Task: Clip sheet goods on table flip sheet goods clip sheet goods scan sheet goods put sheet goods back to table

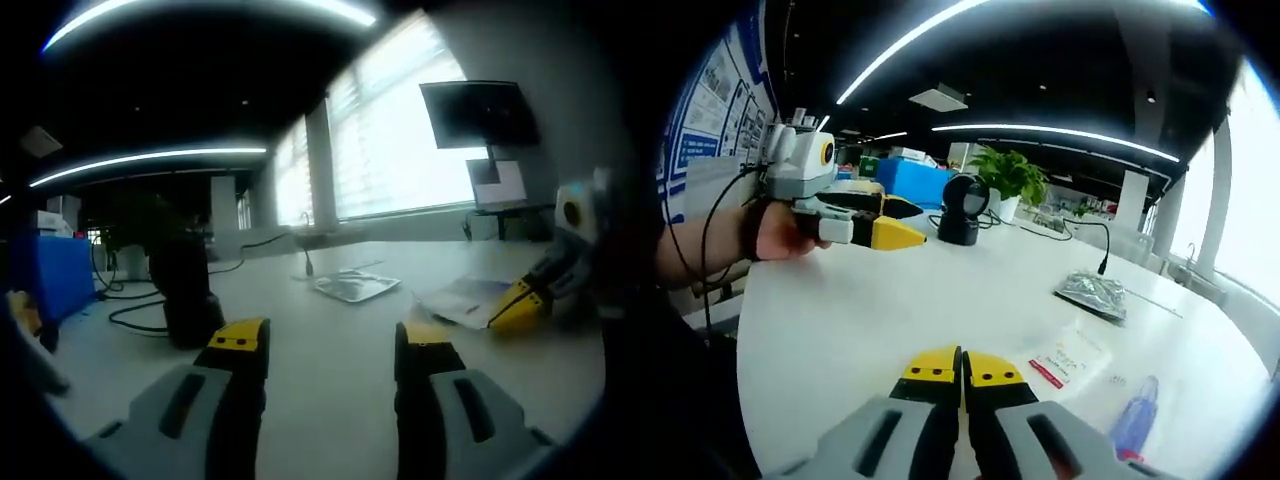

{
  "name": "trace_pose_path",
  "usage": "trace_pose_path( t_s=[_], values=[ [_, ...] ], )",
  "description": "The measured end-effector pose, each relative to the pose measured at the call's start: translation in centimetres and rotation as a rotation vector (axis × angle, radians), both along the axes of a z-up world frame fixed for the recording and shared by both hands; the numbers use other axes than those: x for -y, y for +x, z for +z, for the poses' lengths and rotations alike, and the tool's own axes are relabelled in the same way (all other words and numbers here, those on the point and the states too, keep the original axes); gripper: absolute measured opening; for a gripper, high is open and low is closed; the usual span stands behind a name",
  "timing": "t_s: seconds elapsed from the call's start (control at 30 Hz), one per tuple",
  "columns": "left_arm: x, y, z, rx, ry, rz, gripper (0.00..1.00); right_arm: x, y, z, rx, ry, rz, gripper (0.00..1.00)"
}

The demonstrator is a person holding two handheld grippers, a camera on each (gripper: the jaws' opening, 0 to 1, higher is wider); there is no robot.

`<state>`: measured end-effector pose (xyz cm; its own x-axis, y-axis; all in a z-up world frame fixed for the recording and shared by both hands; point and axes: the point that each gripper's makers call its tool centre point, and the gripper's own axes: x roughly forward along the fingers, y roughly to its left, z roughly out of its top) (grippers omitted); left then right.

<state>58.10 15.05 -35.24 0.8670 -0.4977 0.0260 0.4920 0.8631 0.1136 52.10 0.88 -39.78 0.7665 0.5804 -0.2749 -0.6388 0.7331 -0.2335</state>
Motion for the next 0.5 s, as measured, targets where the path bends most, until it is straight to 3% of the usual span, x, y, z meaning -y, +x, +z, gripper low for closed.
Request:
trace_pose_path(
  t_s=[0.37, 0.5],
  values=[
    [0.0, 0.0, 0.1, 0.0, -0.002, 0.002, 0.43, 1.0, -0.9, 1.0, -0.069, 0.012, 0.04, 0.0],
    [0.0, 0.0, 0.1, 0.001, -0.001, 0.002, 0.43, 1.4, -1.0, 1.9, -0.076, 0.054, 0.036, 0.0]
  ],
)
